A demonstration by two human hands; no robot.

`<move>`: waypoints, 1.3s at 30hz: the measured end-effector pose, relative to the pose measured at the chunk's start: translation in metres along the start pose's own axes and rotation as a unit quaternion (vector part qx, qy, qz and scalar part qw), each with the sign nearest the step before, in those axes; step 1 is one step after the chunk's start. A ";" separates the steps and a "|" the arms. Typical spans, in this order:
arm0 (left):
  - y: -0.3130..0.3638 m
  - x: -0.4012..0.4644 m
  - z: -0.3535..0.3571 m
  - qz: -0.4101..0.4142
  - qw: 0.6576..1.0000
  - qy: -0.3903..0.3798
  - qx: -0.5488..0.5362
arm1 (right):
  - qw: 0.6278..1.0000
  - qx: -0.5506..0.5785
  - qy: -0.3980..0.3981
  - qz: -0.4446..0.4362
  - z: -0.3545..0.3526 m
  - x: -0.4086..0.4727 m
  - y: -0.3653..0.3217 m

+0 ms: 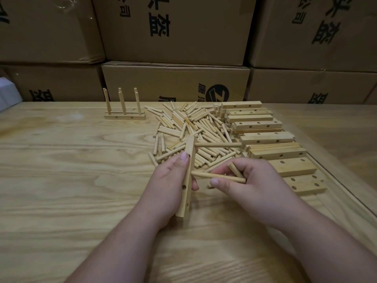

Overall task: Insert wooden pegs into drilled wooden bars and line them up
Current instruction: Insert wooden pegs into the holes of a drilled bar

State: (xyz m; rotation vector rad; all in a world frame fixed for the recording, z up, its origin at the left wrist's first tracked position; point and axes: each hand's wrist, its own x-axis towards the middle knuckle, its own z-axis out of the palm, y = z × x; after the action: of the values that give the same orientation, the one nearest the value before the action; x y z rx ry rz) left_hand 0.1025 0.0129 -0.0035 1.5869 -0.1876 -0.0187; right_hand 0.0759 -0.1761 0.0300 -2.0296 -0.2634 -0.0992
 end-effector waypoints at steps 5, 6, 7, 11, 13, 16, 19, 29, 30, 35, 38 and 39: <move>-0.001 0.001 -0.001 0.000 1.000 -0.005 0.011 | 1.000 -0.007 0.019 0.004 0.002 0.001 0.000; -0.002 0.001 -0.001 0.000 1.000 -0.005 0.010 | 1.000 -0.005 0.019 0.008 0.003 0.001 0.000; -0.002 0.001 -0.001 -0.001 1.000 -0.004 0.011 | 1.000 -0.001 0.019 0.013 0.004 0.001 0.000; -0.004 0.001 -0.002 0.002 1.000 -0.002 0.015 | 1.000 0.017 0.012 0.022 0.004 0.001 0.000; -0.003 0.002 -0.002 0.003 1.000 -0.002 0.015 | 0.999 0.020 0.007 0.031 0.005 0.001 0.001; -0.004 0.001 -0.001 0.005 1.000 -0.005 0.013 | 0.999 -0.003 0.010 0.035 0.004 0.001 0.002; -0.004 0.001 0.000 0.009 1.000 -0.006 0.012 | 0.998 -0.063 0.028 0.009 0.001 0.000 0.001; -0.005 0.002 0.000 -0.005 1.000 0.026 0.010 | 0.989 -0.130 0.049 -0.047 -0.012 -0.004 -0.002; -0.005 0.002 0.001 -0.005 1.000 0.024 0.011 | 0.987 -0.146 0.038 -0.052 -0.013 -0.004 -0.001; -0.006 0.001 0.002 0.000 0.999 0.027 0.041 | 0.968 -0.234 0.016 -0.088 -0.015 0.000 0.000; -0.005 0.001 0.002 -0.002 0.998 0.031 0.049 | 0.970 -0.226 0.019 -0.091 -0.013 0.001 0.002; -0.005 0.001 0.002 -0.001 0.998 0.032 0.050 | 0.973 -0.215 0.015 -0.077 -0.012 0.002 0.003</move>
State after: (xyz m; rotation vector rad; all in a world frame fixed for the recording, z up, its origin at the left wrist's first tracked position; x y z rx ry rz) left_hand 0.1034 0.0106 -0.0084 1.6848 -0.1379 0.0398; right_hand 0.0788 -0.1879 0.0332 -2.4334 -0.4075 -0.3061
